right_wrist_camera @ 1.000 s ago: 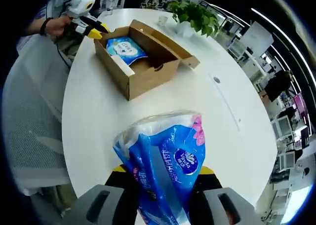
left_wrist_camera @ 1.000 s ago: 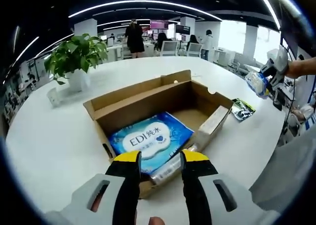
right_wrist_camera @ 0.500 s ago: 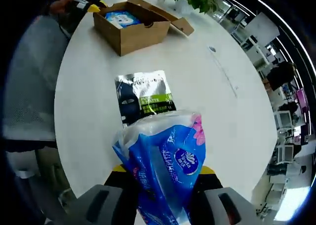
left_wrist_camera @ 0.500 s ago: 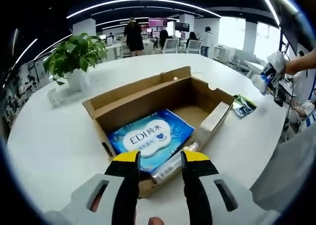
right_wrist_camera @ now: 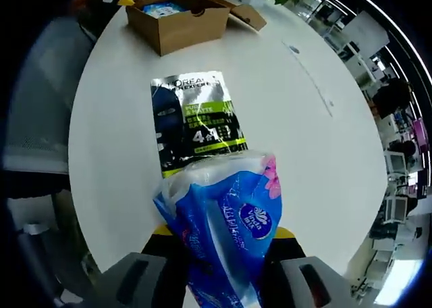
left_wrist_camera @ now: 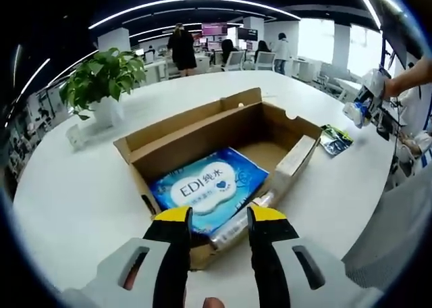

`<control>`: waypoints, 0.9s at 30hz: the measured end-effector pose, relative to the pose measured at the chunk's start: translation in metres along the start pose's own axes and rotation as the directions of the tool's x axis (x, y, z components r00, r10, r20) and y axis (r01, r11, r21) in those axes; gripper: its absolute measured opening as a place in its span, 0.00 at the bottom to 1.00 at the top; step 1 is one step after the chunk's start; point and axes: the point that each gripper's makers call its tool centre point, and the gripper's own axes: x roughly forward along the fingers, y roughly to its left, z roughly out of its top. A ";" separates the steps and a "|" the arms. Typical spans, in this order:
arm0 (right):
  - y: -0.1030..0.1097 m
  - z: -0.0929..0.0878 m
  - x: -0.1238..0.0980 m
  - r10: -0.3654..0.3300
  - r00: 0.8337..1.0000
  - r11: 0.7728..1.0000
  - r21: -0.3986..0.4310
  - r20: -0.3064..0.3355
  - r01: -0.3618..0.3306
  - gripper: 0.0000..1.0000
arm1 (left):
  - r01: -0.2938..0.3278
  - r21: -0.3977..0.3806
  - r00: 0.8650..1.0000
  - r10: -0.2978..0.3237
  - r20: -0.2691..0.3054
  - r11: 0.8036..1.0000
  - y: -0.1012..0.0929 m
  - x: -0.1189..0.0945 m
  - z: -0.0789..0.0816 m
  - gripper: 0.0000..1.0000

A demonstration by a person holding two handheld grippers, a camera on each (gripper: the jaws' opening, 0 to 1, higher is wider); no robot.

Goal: Operate the shoe box by opening the lid, removing the specified soft item, and placing it in the target area until the item is outside and the box remains undamaged.

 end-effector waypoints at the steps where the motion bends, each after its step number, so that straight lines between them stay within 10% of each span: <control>1: 0.001 -0.001 0.003 0.005 1.000 1.000 0.001 -0.005 -0.005 0.37 | 0.000 -0.001 1.000 0.000 0.000 1.000 0.000 0.000 0.000 0.33; 27: 0.001 -0.005 0.036 0.040 0.997 0.999 -0.035 -0.059 -0.042 0.45 | -0.006 0.004 1.000 0.006 0.003 1.000 0.002 0.002 0.003 0.35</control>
